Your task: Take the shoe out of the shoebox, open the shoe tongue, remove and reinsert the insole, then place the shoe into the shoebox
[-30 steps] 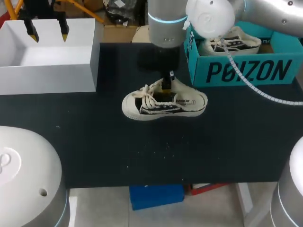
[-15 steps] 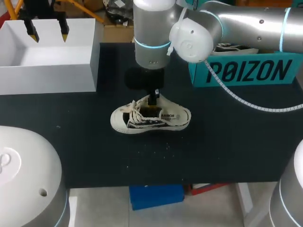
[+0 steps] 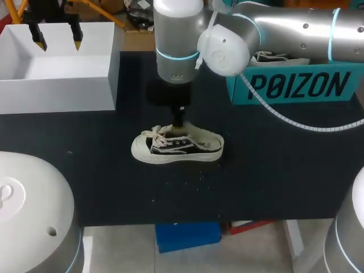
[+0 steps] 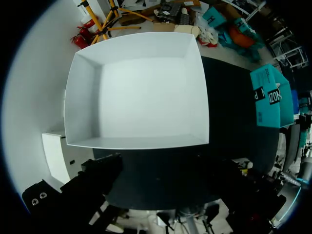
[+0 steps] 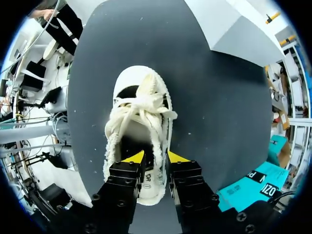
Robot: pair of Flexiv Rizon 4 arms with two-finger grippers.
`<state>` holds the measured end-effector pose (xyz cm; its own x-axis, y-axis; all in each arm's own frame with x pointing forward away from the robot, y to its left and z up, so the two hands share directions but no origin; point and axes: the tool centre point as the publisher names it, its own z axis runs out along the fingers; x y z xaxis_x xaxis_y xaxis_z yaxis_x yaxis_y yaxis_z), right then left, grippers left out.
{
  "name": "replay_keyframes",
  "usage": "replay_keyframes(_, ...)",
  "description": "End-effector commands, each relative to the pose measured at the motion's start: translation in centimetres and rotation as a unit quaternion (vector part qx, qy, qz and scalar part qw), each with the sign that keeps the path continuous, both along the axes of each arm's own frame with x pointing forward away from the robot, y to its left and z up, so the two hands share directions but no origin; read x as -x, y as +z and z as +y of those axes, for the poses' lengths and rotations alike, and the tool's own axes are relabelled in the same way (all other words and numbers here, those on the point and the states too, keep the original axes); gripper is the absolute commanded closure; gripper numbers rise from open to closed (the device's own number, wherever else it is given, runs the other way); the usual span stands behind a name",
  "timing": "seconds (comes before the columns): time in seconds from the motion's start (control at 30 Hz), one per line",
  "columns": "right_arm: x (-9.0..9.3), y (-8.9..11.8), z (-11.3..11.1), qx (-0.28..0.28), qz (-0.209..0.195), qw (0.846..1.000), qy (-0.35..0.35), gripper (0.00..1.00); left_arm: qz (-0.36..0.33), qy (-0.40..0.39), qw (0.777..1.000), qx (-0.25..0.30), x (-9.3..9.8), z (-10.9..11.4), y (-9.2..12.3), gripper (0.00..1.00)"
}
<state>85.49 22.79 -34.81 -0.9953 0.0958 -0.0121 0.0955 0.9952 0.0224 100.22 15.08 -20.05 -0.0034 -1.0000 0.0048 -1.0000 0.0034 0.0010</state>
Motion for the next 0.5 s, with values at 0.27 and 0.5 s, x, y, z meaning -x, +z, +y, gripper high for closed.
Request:
replay_keyframes(0.27, 2.7, 6.8, -3.1, -0.184, -0.066, 0.98, -0.022, 0.73, 0.001, 0.001, 1.0, -0.001, 0.0, -0.1, 0.0, 0.0)
replay_keyframes(0.5, 2.8, 7.5, -4.4, -0.312, -0.078, 0.947, 0.021, 0.34, 0.001, 0.001, 1.0, -0.001, 0.0, -0.1, 0.0, 0.0)
